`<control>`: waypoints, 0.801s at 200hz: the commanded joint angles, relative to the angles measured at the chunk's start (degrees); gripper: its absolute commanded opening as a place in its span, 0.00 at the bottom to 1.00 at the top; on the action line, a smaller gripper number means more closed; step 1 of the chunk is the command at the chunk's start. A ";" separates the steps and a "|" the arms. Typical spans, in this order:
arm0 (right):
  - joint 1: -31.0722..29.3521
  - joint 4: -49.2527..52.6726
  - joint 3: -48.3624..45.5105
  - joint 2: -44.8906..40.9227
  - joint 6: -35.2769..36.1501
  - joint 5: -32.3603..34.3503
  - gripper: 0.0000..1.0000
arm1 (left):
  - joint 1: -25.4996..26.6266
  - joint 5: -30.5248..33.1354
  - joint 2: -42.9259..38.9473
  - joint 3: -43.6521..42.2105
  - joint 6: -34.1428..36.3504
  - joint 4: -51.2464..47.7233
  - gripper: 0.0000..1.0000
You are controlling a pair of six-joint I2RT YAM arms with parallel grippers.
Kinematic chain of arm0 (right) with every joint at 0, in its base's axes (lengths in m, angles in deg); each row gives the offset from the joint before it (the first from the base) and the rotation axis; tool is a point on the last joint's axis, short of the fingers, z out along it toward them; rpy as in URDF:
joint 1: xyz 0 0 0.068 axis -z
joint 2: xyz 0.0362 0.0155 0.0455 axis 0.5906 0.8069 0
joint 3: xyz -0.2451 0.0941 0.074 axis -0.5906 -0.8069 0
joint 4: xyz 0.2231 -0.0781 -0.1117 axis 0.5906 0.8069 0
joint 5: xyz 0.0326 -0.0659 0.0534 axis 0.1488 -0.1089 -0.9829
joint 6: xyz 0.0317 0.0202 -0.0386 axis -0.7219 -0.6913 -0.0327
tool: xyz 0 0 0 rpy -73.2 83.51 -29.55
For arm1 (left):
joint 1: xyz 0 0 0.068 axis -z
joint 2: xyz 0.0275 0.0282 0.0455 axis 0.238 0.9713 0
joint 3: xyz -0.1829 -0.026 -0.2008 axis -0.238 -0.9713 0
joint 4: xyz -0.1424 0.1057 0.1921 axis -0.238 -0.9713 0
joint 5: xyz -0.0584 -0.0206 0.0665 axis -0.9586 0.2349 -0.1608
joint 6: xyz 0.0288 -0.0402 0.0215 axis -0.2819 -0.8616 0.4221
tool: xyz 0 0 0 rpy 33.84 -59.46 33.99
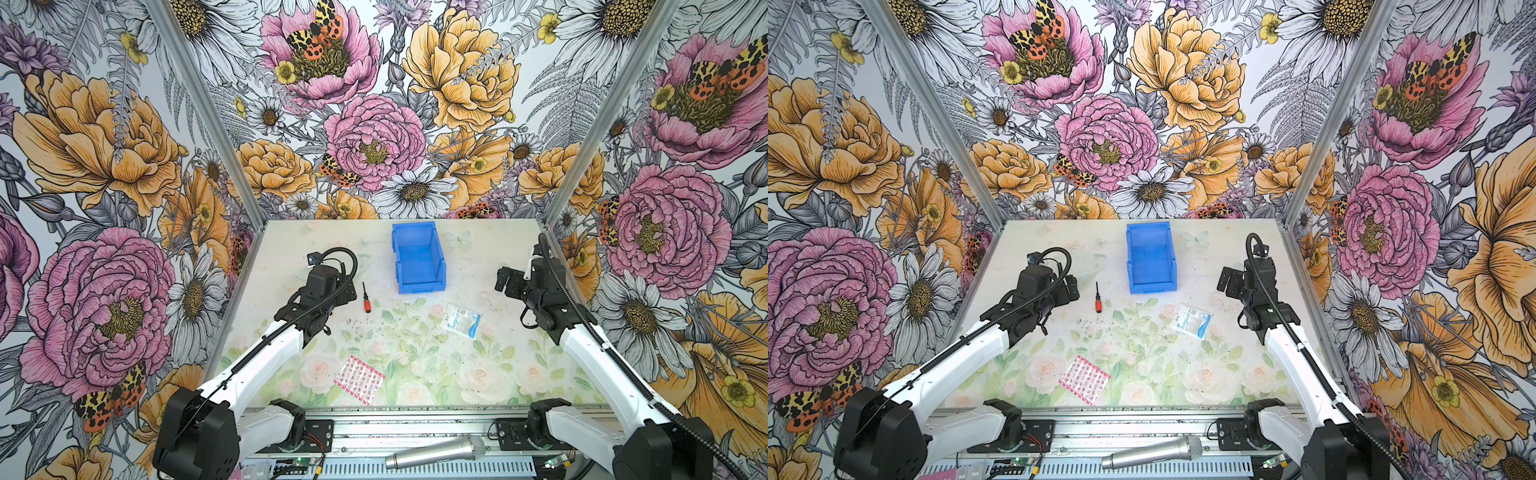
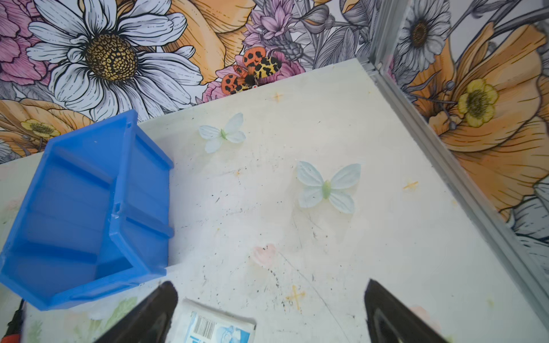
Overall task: Put the screwdriver in the bin
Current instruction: 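Reach the left gripper down over the red-handled screwdriver while the right arm rises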
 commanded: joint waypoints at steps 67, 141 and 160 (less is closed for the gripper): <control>-5.61 4.07 3.61 6.28 2.13 -10.38 1.00 | 6.77 0.70 5.13 6.35 -13.05 -10.35 0.99; -7.92 4.16 5.10 8.87 6.39 -10.70 0.99 | 4.79 -5.65 23.65 17.85 -12.35 -11.53 0.99; -8.82 3.45 5.24 9.48 8.79 -12.26 1.00 | 4.45 -7.31 27.61 19.96 -12.71 -11.41 0.99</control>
